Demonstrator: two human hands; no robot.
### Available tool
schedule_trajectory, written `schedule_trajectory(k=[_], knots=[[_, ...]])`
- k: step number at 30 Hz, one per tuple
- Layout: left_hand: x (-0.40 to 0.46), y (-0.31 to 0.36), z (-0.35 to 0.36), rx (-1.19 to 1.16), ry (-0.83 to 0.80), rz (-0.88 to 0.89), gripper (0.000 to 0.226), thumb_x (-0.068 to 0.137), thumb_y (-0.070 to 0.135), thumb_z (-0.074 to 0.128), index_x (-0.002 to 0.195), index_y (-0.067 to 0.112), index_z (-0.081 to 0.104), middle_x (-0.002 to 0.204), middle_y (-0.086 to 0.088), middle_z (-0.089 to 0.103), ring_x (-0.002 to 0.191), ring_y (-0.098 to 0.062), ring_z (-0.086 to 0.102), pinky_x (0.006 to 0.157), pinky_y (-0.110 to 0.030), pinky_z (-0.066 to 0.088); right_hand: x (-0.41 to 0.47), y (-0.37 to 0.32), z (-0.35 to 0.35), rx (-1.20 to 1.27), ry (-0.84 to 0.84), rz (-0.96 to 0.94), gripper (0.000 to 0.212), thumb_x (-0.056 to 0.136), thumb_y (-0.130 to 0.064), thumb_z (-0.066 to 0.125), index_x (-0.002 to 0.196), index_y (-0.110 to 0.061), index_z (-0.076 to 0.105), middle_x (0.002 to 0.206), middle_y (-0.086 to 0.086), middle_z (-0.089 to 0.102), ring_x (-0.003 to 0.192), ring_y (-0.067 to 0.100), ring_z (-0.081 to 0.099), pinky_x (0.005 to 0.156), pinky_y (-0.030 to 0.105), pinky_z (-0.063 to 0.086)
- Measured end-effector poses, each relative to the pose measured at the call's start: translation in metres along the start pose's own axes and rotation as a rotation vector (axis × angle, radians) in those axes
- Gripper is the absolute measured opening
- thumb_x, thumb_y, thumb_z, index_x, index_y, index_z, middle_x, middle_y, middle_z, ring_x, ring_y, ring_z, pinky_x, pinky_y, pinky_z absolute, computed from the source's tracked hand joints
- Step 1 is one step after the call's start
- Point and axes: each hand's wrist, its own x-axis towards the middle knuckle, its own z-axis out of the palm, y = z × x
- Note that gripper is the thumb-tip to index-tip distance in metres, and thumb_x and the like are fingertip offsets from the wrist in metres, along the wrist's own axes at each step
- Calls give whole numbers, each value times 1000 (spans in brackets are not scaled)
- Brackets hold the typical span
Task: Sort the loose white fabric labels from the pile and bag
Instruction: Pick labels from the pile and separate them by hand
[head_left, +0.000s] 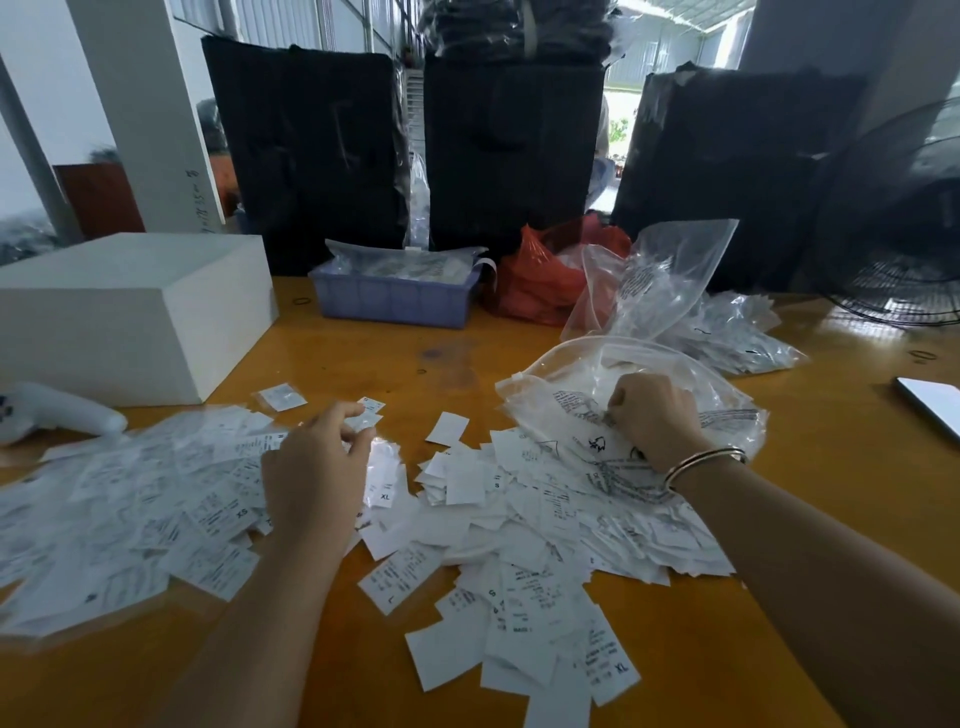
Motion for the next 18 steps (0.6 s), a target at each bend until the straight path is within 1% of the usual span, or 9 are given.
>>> schedule_trajectory(k=[1, 3, 6, 8, 9, 12, 15, 16, 18], knots=[[0, 1, 1, 57, -1, 17, 31, 88, 30, 64, 116, 16, 64, 105, -8, 70, 91, -24, 63, 75, -37, 48, 1, 0, -1, 68, 31, 16, 8, 87, -13, 60, 84, -15, 67, 85, 1, 63, 78, 21, 56, 84, 38, 48], [-1, 4, 2, 114, 4, 43, 31, 89, 32, 63, 115, 17, 64, 111, -10, 67, 102, -28, 58, 81, -41, 43, 2, 1, -3, 214, 46, 52, 6, 83, -12, 65, 78, -12, 67, 81, 1, 66, 76, 21, 58, 81, 41, 51], [-3, 9, 4, 89, 7, 104, 26, 88, 29, 64, 111, 17, 67, 111, -11, 66, 103, -30, 58, 81, -41, 42, 4, 3, -7, 354, 21, 87, 13, 78, -11, 72, 69, -14, 63, 78, 3, 67, 79, 24, 61, 77, 41, 53], [-4, 11, 4, 56, -3, 146, 23, 88, 26, 64, 109, 17, 68, 110, -9, 67, 103, -29, 58, 82, -40, 41, 7, 4, -10, 430, 22, 102, 20, 77, -13, 74, 66, -17, 59, 73, 0, 62, 75, 21, 59, 70, 35, 51], [-5, 13, 4, 30, -14, 165, 22, 88, 25, 64, 108, 17, 68, 110, -8, 67, 104, -28, 58, 83, -39, 40, 7, 4, -12, 478, 28, 106, 21, 78, -15, 74, 65, -18, 57, 70, -3, 60, 70, 18, 56, 65, 32, 48], [-8, 20, 4, -81, -55, 211, 18, 90, 20, 62, 106, 18, 68, 110, -3, 65, 108, -24, 55, 86, -35, 37, 4, -4, -21, 726, 74, 119, 18, 80, -23, 74, 71, -18, 59, 67, -6, 57, 57, 9, 46, 57, 26, 40], [-13, 30, 2, -248, -101, 265, 16, 91, 20, 59, 104, 19, 69, 107, 6, 62, 107, -16, 52, 90, -38, 42, -12, -23, -31, 948, 135, 69, 15, 81, -23, 72, 76, -18, 60, 65, -7, 56, 48, 1, 43, 45, 12, 37], [-14, 33, 1, -319, -134, 272, 15, 92, 22, 58, 104, 22, 68, 106, 11, 60, 106, -12, 50, 91, -37, 43, -20, -31, -33, 1011, 125, 41, 13, 82, -21, 71, 76, -18, 60, 65, -6, 58, 47, -1, 45, 43, 10, 37], [-16, 37, -2, -495, -249, 244, 13, 95, 28, 54, 100, 35, 63, 104, 18, 59, 99, -6, 54, 85, -29, 47, -36, -46, -30, 1135, 41, -21, 10, 83, -12, 69, 76, -16, 62, 68, -3, 66, 54, 3, 55, 48, 15, 42]])
